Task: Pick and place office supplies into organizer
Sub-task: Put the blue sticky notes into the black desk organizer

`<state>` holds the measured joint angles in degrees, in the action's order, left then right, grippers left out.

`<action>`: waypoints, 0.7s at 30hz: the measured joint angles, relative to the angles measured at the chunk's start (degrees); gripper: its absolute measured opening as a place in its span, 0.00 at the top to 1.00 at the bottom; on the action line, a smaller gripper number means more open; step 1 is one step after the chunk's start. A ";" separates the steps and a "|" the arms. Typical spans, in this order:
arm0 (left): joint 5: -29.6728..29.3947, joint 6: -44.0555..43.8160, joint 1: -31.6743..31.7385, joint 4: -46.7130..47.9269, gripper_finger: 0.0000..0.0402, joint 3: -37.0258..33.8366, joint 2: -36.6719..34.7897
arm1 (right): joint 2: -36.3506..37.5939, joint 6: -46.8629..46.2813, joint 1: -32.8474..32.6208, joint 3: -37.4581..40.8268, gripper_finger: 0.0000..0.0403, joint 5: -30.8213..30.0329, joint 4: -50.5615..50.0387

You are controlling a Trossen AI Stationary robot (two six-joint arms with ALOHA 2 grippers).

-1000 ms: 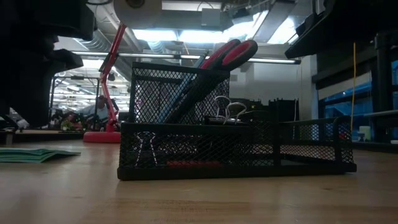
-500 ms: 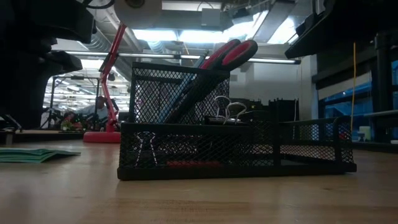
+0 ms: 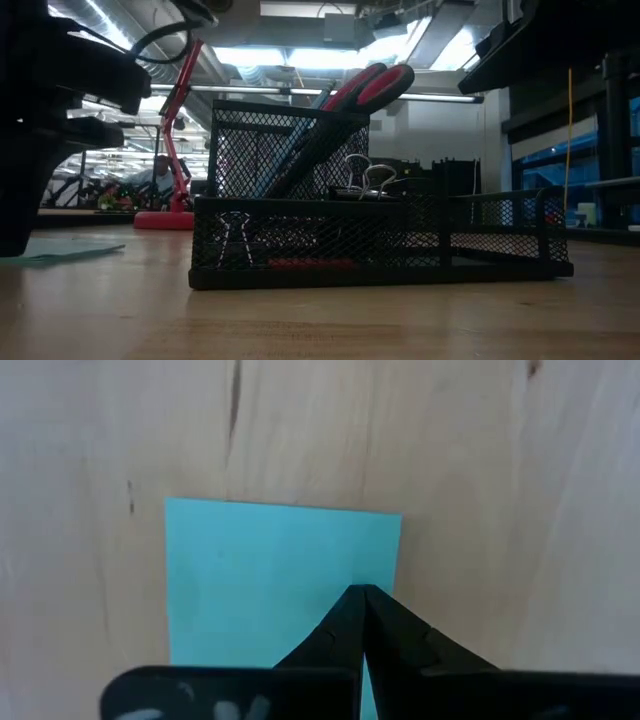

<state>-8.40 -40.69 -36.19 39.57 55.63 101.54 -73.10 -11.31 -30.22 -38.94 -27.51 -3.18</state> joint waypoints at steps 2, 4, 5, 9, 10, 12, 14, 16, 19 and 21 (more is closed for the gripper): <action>0.35 -0.13 0.03 0.10 1.00 0.30 1.06 | 0.00 0.00 0.00 0.00 0.81 0.00 0.00; 0.17 -0.42 -0.04 0.08 0.99 0.33 1.36 | 0.00 0.00 0.00 0.00 0.81 0.00 0.00; 0.16 -0.51 -0.03 0.06 0.99 0.33 1.38 | -0.02 0.00 0.00 0.00 0.81 0.00 0.00; -0.84 -0.54 -0.06 -0.17 0.99 0.18 0.76 | -0.02 -0.07 0.00 0.00 0.81 0.00 0.02; -0.66 -0.54 -0.04 -0.17 0.99 0.24 0.66 | -0.02 -0.14 0.00 0.00 0.81 0.00 0.02; -0.50 -0.06 -0.03 -1.42 0.99 0.40 0.57 | -0.02 -0.17 0.00 0.00 0.81 0.00 0.02; -0.45 0.38 -0.02 -1.93 0.99 0.42 0.57 | -0.02 -0.15 0.00 0.00 0.81 0.00 0.02; -0.47 0.40 -0.02 -2.05 1.00 0.40 0.57 | -0.02 -0.15 0.00 0.00 0.81 0.00 0.02; -0.47 0.79 -0.02 -2.64 0.99 0.40 0.57 | -0.02 -0.13 0.00 0.00 0.81 0.00 0.02; -0.47 1.50 -0.02 -2.66 0.99 0.40 0.57 | -0.02 -0.04 0.00 0.00 0.81 0.00 0.02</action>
<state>-8.86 -39.19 -36.21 36.91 56.03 102.10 -73.12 -11.35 -30.22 -38.94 -27.51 -3.16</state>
